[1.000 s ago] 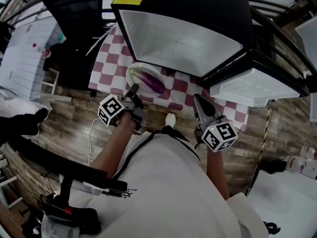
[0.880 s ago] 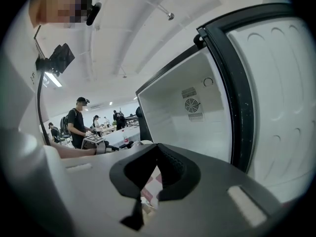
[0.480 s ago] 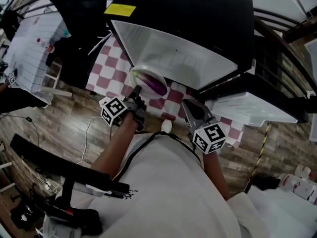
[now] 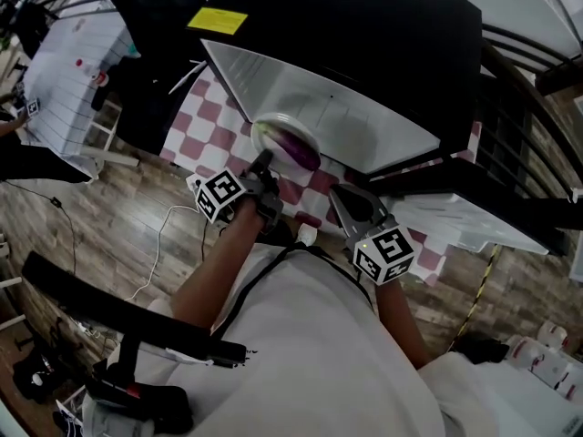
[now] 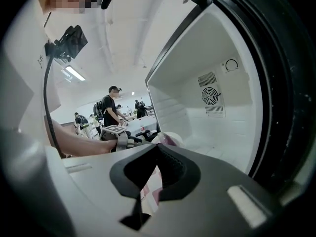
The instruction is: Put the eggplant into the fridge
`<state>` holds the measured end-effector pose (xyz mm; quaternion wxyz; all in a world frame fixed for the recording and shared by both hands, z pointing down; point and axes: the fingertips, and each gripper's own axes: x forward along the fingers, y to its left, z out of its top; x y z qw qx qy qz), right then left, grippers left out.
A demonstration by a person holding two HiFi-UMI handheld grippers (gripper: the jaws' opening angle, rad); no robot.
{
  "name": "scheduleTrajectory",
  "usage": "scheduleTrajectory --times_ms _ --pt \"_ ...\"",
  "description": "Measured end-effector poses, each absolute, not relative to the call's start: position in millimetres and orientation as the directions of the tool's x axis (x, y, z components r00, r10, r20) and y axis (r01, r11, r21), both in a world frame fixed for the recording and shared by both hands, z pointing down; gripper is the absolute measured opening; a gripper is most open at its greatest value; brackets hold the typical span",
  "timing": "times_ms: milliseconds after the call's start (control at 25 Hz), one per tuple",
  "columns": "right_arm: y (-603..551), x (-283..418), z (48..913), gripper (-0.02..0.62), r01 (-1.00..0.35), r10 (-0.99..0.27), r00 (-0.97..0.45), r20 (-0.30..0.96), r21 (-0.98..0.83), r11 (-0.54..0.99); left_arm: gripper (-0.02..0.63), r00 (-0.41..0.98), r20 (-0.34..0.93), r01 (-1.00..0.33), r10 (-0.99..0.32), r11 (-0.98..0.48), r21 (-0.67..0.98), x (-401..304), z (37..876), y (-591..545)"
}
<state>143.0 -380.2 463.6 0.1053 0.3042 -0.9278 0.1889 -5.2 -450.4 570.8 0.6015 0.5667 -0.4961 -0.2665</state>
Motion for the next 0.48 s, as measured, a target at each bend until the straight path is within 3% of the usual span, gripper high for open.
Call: scheduleTrajectory --times_ms 480 --pt "-408 121 474 0.006 -0.646 -0.540 -0.759 0.364 -0.315 0.696 0.018 0.430 0.293 -0.230 -0.854 0.211 0.950 -13 606 -496"
